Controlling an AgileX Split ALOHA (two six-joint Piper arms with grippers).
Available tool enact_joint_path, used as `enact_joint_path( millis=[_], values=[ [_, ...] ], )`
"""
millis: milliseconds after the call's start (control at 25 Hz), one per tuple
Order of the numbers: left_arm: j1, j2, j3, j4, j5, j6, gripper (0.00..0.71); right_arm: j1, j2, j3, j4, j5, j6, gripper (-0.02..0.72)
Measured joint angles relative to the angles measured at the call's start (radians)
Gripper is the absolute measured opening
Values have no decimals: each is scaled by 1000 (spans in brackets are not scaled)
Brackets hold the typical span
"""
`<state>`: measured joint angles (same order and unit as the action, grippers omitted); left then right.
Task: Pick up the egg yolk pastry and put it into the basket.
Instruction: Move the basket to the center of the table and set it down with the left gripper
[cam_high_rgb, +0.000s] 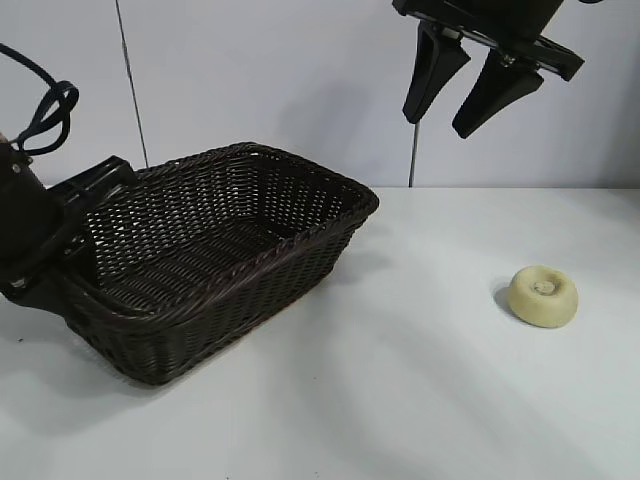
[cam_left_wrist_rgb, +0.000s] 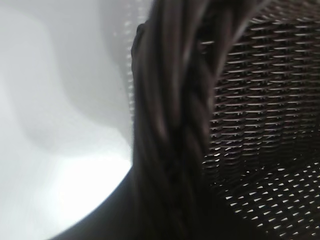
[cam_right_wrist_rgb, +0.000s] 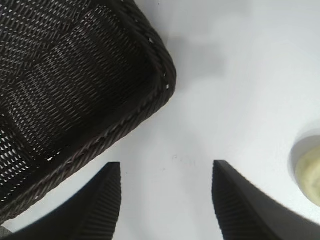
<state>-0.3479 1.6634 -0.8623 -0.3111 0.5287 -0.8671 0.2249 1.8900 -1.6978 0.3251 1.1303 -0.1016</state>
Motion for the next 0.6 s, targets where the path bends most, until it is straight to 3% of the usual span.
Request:
enact_joint_path(
  millis=[400,600],
  values=[
    [99,0,0,-211,75,338,99,0,0,0,0,0,0,402],
    [110,0,-3,-235,101,432,99,0,0,0,0,0,0,402]
  ],
)
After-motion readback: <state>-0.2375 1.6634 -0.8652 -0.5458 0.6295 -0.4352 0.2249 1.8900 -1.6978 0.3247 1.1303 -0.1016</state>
